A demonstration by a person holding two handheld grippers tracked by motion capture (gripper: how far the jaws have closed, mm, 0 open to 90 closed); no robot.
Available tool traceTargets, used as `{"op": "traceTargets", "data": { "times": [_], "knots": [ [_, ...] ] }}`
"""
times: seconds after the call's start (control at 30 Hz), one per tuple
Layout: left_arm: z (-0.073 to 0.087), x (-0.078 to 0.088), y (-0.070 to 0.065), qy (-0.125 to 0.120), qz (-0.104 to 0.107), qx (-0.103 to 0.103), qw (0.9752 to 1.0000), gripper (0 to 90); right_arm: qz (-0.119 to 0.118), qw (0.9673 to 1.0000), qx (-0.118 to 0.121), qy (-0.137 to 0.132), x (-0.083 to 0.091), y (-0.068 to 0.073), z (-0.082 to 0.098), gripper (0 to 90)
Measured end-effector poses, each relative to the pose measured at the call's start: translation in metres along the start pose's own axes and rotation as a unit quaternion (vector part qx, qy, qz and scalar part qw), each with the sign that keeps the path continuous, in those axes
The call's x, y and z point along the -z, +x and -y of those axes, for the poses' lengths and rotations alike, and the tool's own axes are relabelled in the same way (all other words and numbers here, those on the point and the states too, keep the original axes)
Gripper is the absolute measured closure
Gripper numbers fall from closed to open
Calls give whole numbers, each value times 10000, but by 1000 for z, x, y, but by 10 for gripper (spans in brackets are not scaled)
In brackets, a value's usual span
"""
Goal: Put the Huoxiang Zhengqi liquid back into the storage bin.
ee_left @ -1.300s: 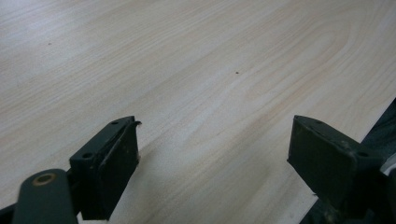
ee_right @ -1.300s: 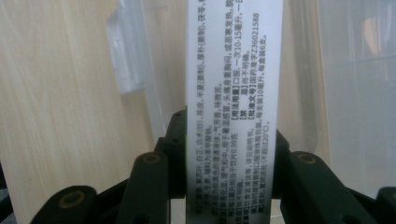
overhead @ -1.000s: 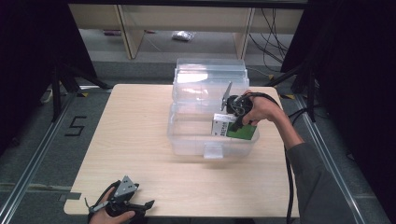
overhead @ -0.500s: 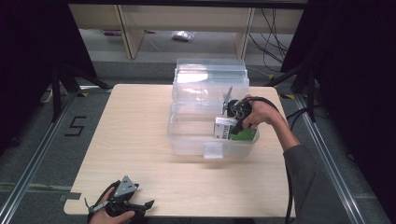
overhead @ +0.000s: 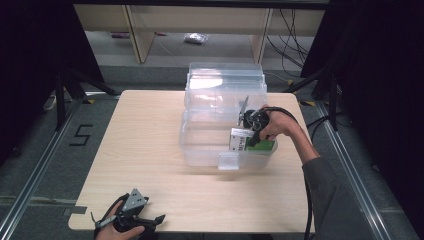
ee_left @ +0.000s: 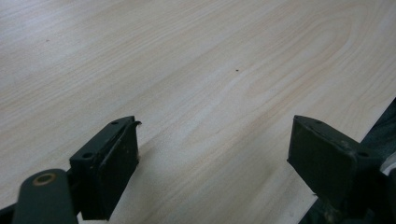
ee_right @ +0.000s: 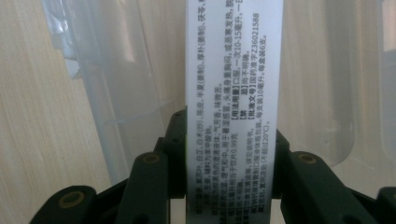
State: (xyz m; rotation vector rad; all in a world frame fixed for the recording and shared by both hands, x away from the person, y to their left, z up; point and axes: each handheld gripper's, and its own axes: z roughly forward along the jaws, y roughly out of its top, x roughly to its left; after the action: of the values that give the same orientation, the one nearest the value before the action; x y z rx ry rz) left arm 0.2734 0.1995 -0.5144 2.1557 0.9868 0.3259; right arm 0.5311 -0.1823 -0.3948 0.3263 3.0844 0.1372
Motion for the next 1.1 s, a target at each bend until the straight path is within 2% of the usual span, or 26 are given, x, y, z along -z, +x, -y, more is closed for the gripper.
{"op": "traceTargets", "data": {
  "times": [0.03,0.13,0.2,0.23,0.27,0.3,0.4,0.43,0.5,0.53,0.57,0.67,0.73,0.8,0.87,0.93,1.0,1.03,1.1],
  "knots": [
    [0,0,0,-34,48,22,10000,156,37,10000,-54,-9,-1,0,1,645],
    [0,0,0,4,24,-5,10000,156,-9,10000,42,24,-2,0,1,644],
    [0,0,1,1,33,-8,10000,156,43,10000,62,20,-3,0,1,644],
    [0,0,0,-42,34,38,10000,156,60,10000,-36,32,-3,1,1,644],
    [0,1,1,31,-1,-41,10000,156,40,9999,99,10,-4,0,1,644],
    [0,0,0,-3,-3,2,10000,156,23,10000,-27,42,-4,1,0,644],
    [0,0,0,-17,-4,20,10000,156,22,10000,-23,59,-6,2,0,643],
    [0,0,0,-26,-17,1,10000,156,4,9999,110,5,-10,-1,0,642],
    [0,0,1,-19,-14,-15,10000,156,26,9999,156,-26,-13,-1,0,641],
    [0,1,1,21,-18,-34,10000,157,4,9999,135,-8,-14,-1,0,640],
    [0,1,0,-18,31,5,10000,156,6,9999,-53,97,-14,0,1,639],
    [0,1,0,-19,16,17,10000,156,8,10000,60,80,-15,-1,1,635],
    [0,0,0,8,20,-9,10000,156,34,9998,-64,188,-15,0,2,615],
    [0,0,0,0,19,1,10000,156,-26,9999,-93,94,-11,0,3,612],
    [0,0,0,7,-4,-20,10000,157,11,9999,-123,39,-7,1,3,603],
    [0,0,0,12,-13,-18,10000,157,24,9998,-119,-147,6,2,5,556],
    [0,1,0,5,-17,-20,10000,157,70,9995,-205,-234,11,4,6,551],
    [0,1,0,-2,3,-21,10000,157,76,9990,-264,-360,18,5,8,533],
    [0,0,0,-9,-17,4,10000,157,101,9986,-326,-412,22,7,9,513]
  ]
}}
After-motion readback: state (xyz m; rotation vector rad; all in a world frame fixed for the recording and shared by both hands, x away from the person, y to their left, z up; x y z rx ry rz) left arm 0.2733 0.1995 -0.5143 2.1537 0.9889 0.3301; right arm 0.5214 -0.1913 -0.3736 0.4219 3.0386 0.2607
